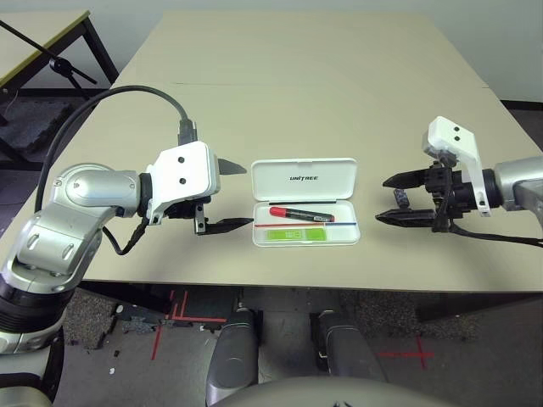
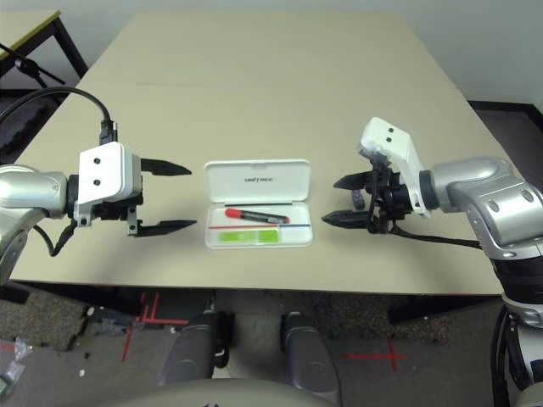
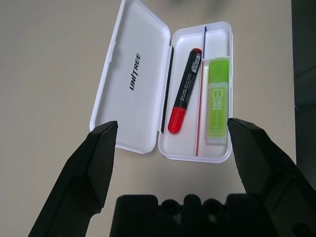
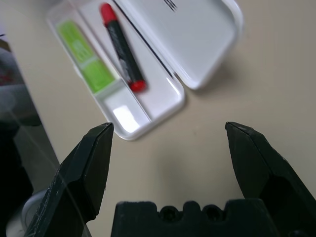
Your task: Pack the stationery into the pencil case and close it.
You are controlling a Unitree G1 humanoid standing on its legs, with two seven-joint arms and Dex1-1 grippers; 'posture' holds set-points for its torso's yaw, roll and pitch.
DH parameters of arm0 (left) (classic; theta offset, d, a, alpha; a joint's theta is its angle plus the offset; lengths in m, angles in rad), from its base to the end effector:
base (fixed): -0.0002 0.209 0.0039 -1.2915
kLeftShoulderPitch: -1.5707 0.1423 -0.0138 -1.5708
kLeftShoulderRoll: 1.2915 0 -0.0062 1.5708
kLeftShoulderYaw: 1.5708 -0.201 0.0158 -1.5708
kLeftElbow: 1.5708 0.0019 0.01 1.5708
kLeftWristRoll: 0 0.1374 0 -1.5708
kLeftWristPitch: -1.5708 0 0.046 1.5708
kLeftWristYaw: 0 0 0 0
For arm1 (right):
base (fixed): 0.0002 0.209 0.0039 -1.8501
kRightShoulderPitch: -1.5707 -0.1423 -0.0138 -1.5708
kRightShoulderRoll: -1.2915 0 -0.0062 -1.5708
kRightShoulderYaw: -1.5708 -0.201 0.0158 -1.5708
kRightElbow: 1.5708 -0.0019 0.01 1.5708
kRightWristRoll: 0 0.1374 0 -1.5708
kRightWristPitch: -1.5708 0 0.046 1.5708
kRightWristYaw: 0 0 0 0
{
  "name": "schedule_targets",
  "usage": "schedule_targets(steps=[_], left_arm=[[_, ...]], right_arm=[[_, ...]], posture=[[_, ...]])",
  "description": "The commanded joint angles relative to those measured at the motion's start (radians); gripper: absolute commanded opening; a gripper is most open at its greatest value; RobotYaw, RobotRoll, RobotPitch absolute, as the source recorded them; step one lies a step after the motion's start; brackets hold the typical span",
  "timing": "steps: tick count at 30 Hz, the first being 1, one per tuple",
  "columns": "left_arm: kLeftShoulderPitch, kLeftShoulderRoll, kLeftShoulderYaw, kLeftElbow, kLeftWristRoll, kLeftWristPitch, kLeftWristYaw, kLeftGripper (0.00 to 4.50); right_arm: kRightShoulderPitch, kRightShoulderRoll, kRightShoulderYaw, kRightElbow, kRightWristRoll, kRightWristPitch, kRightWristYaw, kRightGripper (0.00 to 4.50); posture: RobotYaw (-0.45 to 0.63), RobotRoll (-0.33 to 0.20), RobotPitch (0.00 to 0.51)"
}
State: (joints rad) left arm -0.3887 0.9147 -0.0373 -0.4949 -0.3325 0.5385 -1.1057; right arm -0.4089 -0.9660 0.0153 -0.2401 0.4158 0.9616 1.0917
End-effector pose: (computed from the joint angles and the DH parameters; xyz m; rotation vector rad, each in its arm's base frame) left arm 0.2276 0.2295 0.2186 0.7355 0.1281 -1.2032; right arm 0.2450 -0.2794 0.1950 -0.3237 0.6134 0.9386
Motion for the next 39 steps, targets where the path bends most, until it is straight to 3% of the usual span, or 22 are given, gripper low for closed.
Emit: schedule_targets(steps=[1,2,5,16,39], left_arm=[[0.009,-0.005,-0.029,0.017,0.009,-0.023,0.002,4.47],[0.004,-0.008,-0.038,0.027,0.014,-0.031,0.001,4.47],[-0.011,-0.017,-0.059,0.049,0.024,-0.048,0.0,4.47],[-0.047,-0.034,-0.112,0.101,0.057,-0.089,-0.004,4.47],[-0.042,-0.045,-0.12,0.06,0.068,-0.047,0.029,4.47]], right_arm=[[0.026,0.011,-0.028,0.001,-0.032,0.093,-0.133,4.5],[0.011,0.028,-0.027,0.026,-0.051,0.128,-0.189,4.5],[-0.051,0.106,-0.048,0.106,-0.095,0.233,-0.354,4.5],[-0.099,0.332,-0.144,0.121,-0.108,0.373,-0.63,4.5],[-0.087,0.421,-0.031,0.308,-0.147,0.201,-0.678,4.5]], posture=[[0.05,0.0,0.114],[0.01,0.0,0.115],[0.01,0.0,0.115],[-0.02,0.0,0.107],[0.02,0.0,0.105]])
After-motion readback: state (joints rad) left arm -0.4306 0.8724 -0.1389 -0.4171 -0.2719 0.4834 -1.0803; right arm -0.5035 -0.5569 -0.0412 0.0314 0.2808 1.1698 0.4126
